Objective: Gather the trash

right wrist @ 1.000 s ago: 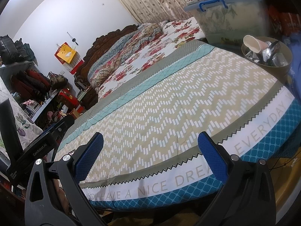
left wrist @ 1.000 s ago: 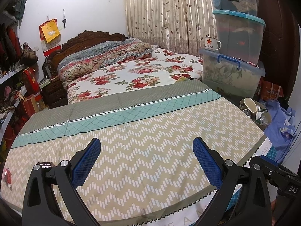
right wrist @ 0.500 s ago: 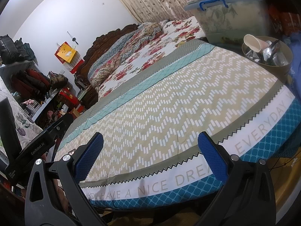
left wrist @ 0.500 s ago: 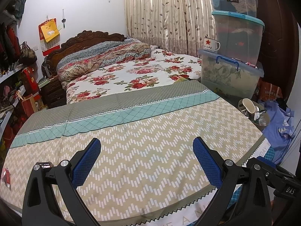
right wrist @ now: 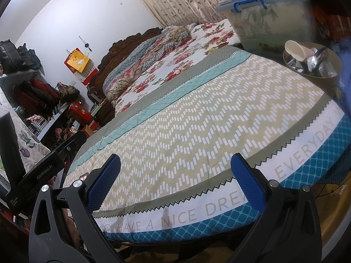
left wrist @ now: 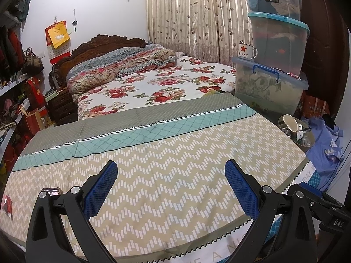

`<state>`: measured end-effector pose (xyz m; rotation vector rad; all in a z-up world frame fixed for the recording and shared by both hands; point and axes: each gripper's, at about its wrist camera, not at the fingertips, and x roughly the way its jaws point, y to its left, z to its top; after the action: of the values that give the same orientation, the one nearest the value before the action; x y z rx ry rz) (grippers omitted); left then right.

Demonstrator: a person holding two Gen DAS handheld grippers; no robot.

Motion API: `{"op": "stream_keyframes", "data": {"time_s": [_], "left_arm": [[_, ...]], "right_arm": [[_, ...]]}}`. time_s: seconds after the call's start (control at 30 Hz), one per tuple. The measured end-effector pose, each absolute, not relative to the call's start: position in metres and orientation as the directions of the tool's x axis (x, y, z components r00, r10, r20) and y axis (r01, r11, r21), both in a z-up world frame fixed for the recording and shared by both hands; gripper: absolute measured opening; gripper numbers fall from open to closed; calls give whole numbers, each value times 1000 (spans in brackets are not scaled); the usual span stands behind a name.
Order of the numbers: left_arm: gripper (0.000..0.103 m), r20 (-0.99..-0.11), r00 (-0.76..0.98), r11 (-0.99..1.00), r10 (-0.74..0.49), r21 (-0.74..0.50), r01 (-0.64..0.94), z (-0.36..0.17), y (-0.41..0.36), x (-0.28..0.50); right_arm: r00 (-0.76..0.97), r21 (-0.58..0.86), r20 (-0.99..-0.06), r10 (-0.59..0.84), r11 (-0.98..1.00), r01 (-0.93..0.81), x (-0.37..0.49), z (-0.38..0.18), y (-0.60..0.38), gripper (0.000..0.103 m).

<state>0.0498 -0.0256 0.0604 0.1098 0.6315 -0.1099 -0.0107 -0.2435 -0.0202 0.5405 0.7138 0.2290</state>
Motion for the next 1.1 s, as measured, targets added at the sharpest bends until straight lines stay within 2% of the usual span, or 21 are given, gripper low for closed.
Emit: {"op": "stream_keyframes", "data": {"time_s": [1.1], "left_arm": [[94, -592, 803, 988, -69, 68, 135, 62, -25, 51]], "right_arm": [[736, 545, -560, 381, 839, -20, -7, -17, -248, 99]]}}
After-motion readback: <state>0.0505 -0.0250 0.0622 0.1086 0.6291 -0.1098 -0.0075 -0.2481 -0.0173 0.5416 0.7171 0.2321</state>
